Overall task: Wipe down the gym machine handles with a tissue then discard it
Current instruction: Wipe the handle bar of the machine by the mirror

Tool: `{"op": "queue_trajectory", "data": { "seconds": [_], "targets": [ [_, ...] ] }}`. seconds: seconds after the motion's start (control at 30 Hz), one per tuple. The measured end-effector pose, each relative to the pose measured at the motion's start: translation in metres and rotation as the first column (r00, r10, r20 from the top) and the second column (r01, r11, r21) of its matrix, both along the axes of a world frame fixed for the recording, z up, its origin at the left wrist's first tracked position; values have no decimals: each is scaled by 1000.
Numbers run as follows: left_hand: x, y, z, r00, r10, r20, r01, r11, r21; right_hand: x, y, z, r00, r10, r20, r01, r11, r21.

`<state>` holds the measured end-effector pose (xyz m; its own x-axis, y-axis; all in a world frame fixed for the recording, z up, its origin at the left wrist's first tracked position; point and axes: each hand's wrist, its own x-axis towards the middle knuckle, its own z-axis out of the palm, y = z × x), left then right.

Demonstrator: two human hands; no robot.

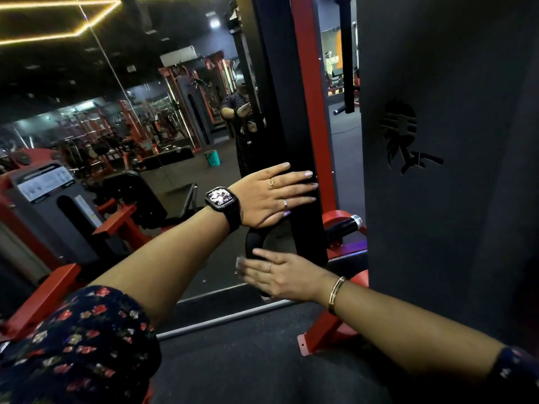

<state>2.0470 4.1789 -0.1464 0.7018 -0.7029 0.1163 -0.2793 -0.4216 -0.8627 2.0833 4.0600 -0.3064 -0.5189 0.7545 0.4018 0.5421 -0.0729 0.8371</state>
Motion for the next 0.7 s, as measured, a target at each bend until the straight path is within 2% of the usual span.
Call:
{"op": "queue_trajectory", "data": {
  "seconds": [0.1,0.17,0.23,0.3,0.4,0.47,0.5,0.6,0.7],
  "targets": [
    [2,3,0,1000,-22,10,22,1000,21,0,1,25,981,42,-192,-7,983,182],
    [2,4,0,999,-45,14,45,999,19,-1,4,30,975,29,-222,28,968,249],
    [3,4,0,998,-64,4,64,998,-8,-4,5,21,974,1,-226,53,971,233],
    [4,4,0,997,-78,-11,78,996,-34,-6,7,7,986,-36,-162,63,984,165],
    [6,5,-1,996,-85,-23,84,995,-47,-3,4,-6,997,-76,31,75,997,31],
    [7,7,-2,995,-95,-31,93,994,-56,-2,3,0,991,-94,97,92,995,31],
    [8,8,-3,994,-104,-33,102,993,-60,-2,3,7,993,-98,72,94,994,52],
    [10,10,-3,991,-134,-26,132,989,-67,-7,5,27,988,-64,-143,91,978,190],
    [11,12,-4,988,-148,-40,144,985,-93,-16,8,23,975,-79,-206,123,970,212]
  ]
}}
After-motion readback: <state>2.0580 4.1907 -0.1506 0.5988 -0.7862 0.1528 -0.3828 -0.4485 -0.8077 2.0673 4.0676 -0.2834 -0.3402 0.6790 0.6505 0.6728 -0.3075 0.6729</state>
